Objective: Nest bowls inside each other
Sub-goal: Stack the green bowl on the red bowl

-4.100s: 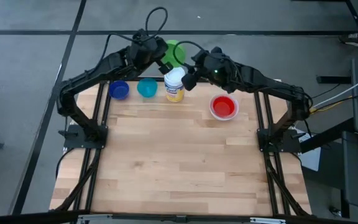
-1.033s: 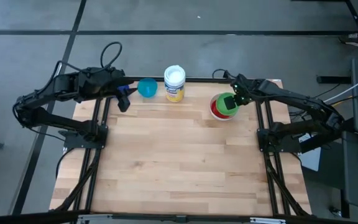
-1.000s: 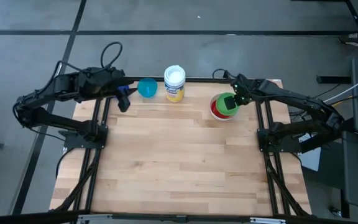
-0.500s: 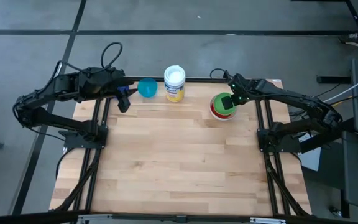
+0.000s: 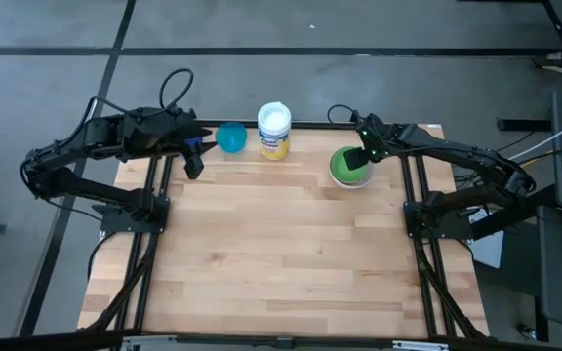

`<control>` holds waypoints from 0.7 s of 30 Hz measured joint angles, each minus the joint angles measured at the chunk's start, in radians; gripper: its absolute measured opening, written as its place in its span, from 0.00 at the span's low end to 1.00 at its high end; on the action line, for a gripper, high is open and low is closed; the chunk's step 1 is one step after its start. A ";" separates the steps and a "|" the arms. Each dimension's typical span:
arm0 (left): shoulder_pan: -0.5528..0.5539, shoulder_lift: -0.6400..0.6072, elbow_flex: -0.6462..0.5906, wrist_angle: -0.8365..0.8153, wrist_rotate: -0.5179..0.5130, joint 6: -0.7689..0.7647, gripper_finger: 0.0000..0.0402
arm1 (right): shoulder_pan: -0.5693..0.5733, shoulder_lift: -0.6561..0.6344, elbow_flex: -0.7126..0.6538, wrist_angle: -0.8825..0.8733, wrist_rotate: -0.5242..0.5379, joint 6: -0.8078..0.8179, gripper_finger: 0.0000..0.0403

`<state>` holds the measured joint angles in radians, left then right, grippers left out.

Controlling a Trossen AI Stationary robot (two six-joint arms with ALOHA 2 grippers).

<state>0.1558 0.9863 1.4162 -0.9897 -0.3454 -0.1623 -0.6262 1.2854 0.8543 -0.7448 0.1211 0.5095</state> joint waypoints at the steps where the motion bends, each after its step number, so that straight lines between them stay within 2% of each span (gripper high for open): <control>1: 0.000 0.000 0.000 0.000 0.000 0.000 0.38 | 0.000 0.000 0.000 0.000 -0.002 0.003 0.45; 5: 0.000 0.000 0.000 0.000 0.000 0.000 0.38 | 0.000 0.000 0.000 0.000 -0.009 0.008 0.51; 9: 0.000 0.000 0.000 0.000 0.000 0.000 0.38 | -0.001 0.000 0.000 0.000 -0.001 0.021 0.48; 13: 0.000 0.000 0.000 -0.001 0.003 0.000 0.38 | 0.000 0.000 0.000 -0.003 0.014 0.029 0.34; 18: 0.000 0.000 0.000 -0.001 0.014 0.000 0.38 | 0.000 0.000 0.000 -0.003 -0.006 0.029 0.06; 21: 0.000 0.000 0.000 -0.001 0.031 -0.008 0.38 | 0.000 0.000 0.000 -0.003 -0.025 0.034 0.04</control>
<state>0.1558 0.9863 1.4162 -0.9909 -0.3142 -0.1699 -0.6266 1.2854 0.8543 -0.7481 0.0962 0.5439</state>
